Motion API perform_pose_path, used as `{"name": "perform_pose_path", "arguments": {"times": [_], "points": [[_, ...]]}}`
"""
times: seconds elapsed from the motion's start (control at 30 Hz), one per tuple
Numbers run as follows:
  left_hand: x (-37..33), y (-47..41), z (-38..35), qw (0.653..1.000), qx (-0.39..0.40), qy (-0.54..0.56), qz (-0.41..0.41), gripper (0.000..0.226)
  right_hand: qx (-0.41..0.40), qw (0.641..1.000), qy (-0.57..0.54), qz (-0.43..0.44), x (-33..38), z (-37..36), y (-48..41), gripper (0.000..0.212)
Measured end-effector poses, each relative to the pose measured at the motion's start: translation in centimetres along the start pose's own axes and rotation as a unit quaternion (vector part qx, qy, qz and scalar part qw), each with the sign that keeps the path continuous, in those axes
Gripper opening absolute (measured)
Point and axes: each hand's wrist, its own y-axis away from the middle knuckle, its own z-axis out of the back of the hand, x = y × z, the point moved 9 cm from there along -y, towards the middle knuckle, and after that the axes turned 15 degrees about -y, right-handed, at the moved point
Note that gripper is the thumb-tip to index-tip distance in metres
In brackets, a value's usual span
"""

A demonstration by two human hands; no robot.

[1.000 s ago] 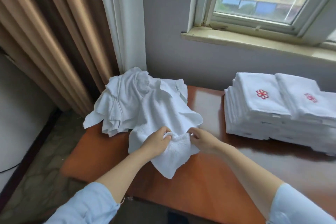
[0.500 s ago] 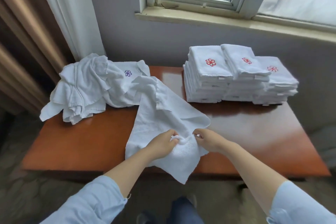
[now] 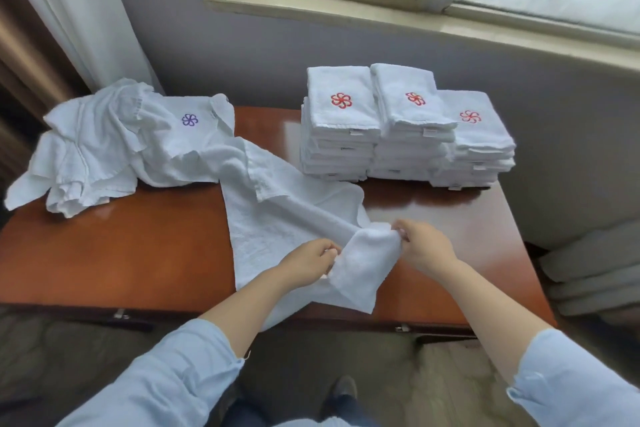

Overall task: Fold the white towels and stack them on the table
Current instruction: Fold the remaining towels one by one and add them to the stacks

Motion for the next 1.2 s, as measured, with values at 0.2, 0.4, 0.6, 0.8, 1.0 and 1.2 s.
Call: {"name": "perform_pose_path", "arguments": {"times": [0.2,0.4,0.6,0.8,1.0,1.2], "points": [[-2.7,-2.0,-4.3,0.999,0.029,-0.035,0.009,0.034,-0.008,0.999,-0.042,0.030,-1.9,1.3,0.6,0.046],[-2.6,-1.9,-7.9,0.984,0.130,-0.118,0.029,0.047,0.168,0.984,-0.019,0.056,-0.3,-6.6,3.9,0.054],[-1.8,-1.7,-6.3,0.972,0.087,-0.211,0.060,0.045,0.190,0.971,0.110,0.093,-2.1,-8.6,4.4,0.038],[-3.5,-1.7,-7.8,0.971,0.140,-0.188,0.037,0.052,0.169,0.955,0.220,0.101,-6.9,-6.3,2.5,0.041],[-7.0,-3.2,-10.3,0.970,0.148,-0.191,-0.020,0.076,0.080,0.971,0.225,0.002,-10.0,-1.3,1.7,0.065],[-9.2,-4.5,-11.7,0.965,0.125,-0.228,-0.033,0.075,0.104,0.978,0.178,0.031,-8.6,-3.1,4.0,0.049]]}}
